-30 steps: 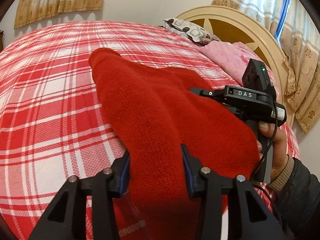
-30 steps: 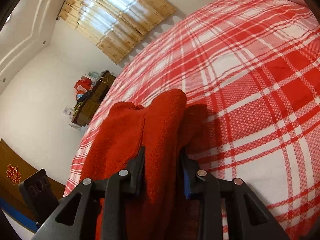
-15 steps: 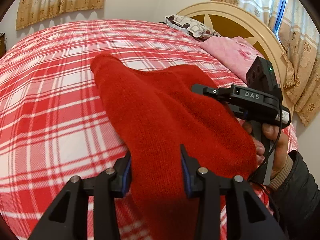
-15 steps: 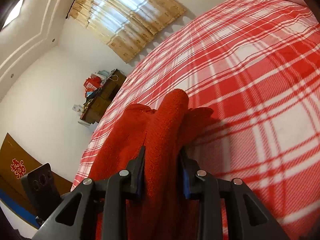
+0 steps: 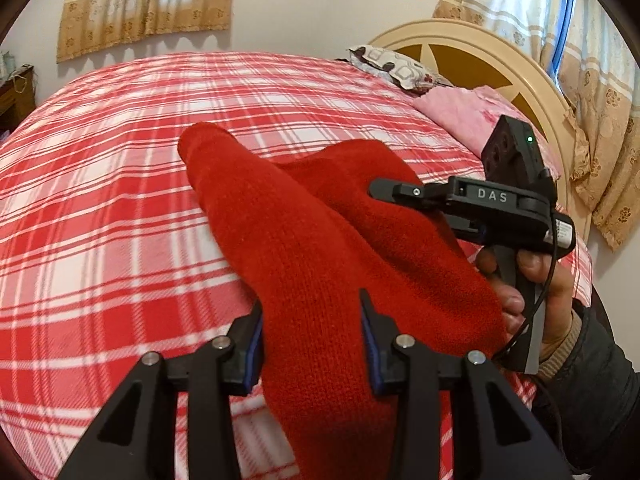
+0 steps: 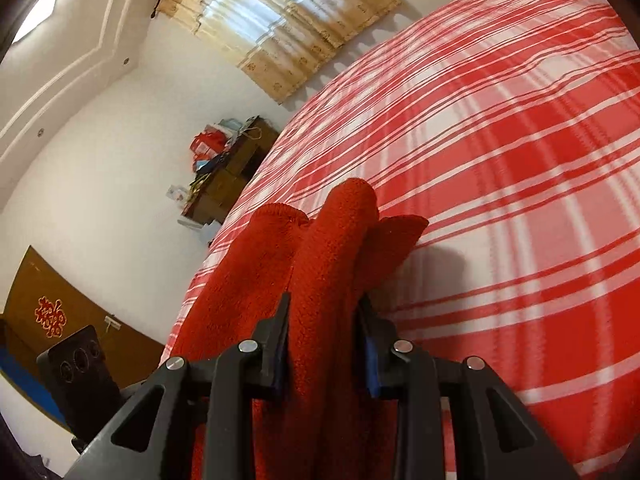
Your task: Fold small clothes
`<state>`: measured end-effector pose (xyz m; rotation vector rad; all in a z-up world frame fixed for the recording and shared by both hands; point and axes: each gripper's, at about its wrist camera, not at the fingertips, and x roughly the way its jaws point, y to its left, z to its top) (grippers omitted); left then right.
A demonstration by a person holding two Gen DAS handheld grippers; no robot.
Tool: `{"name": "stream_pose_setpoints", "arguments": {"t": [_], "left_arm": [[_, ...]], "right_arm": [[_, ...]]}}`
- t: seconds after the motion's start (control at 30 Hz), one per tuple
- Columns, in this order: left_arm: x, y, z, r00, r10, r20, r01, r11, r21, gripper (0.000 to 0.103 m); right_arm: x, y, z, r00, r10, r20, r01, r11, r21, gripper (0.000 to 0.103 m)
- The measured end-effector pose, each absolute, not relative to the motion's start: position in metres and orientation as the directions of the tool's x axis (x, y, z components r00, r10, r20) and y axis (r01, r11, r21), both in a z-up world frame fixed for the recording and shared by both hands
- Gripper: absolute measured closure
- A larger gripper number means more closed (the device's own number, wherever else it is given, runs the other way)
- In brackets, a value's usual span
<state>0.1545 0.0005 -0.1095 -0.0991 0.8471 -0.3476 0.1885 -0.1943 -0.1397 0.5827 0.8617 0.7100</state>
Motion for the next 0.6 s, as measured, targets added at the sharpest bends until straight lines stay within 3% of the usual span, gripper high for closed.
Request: {"name": "stream_pose_setpoints", "arguments": {"t": [0.6], "left_arm": [[0.111, 0.071, -0.101, 0.691, -0.246, -0.680, 0.125, 0.967, -0.223, 0.061]], "right_arm": [[0.185, -0.078, -0.121, 0.335, 0.812, -0.477, -0.429, 0.583, 0.690, 0.073]]}}
